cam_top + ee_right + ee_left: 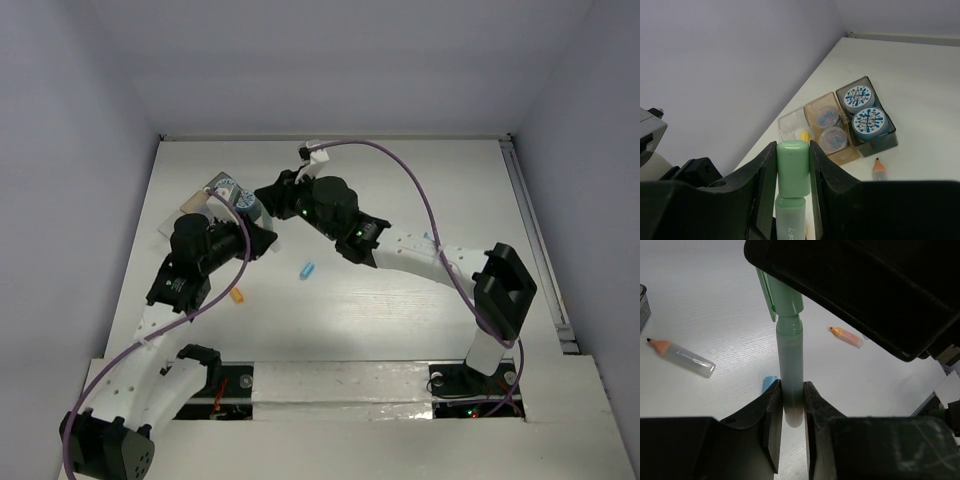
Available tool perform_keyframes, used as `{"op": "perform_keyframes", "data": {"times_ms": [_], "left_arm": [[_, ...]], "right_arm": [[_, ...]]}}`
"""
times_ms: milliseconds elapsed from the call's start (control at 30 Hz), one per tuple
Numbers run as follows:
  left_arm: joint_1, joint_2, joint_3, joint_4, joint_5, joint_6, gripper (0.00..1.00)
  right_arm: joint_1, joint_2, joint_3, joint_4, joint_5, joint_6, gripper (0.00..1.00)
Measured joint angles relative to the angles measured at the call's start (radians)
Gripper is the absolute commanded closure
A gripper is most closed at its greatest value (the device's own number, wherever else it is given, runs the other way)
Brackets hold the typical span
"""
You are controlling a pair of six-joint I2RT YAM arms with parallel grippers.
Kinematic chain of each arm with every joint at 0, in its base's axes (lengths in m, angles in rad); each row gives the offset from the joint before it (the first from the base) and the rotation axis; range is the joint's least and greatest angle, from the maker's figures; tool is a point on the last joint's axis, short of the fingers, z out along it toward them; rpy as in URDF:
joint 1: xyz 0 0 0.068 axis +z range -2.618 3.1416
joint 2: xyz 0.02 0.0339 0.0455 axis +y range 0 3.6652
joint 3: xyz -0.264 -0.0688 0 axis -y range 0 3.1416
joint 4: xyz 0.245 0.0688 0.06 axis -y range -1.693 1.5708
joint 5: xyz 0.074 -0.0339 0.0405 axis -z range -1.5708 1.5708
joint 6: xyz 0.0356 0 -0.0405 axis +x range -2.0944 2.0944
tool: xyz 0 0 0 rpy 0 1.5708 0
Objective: Sort the stationery into containers
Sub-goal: Close the pen cap on the pen.
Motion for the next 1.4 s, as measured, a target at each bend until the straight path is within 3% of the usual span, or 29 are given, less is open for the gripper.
{"op": "perform_keyframes", "data": {"times_ms": [500, 667, 900, 1400], "left_arm": [[0.021, -0.067, -0.016, -0.037, -0.010, -0.057, 1.00], [0.018, -0.068, -0.016, -0.066, -0.005, -0.053, 1.00], [0.002, -0.066, -0.014, -0.111, 0.008, -0.020, 1.00], [-0.036, 0.050, 0.098, -0.290, 0.006, 0.010, 1.00]], "right_arm": [[0.047, -0.013, -0.117, 0.173, 0.034, 0.069, 0.90], [0.046, -0.029, -0.159, 0.192, 0.020, 0.100, 1.00], [0.040, -0.099, -0.245, 0.181, -0.022, 0.119, 1.00], [0.027, -0.147, -0.445, 0.344, -0.032, 0.227, 1.00]]}}
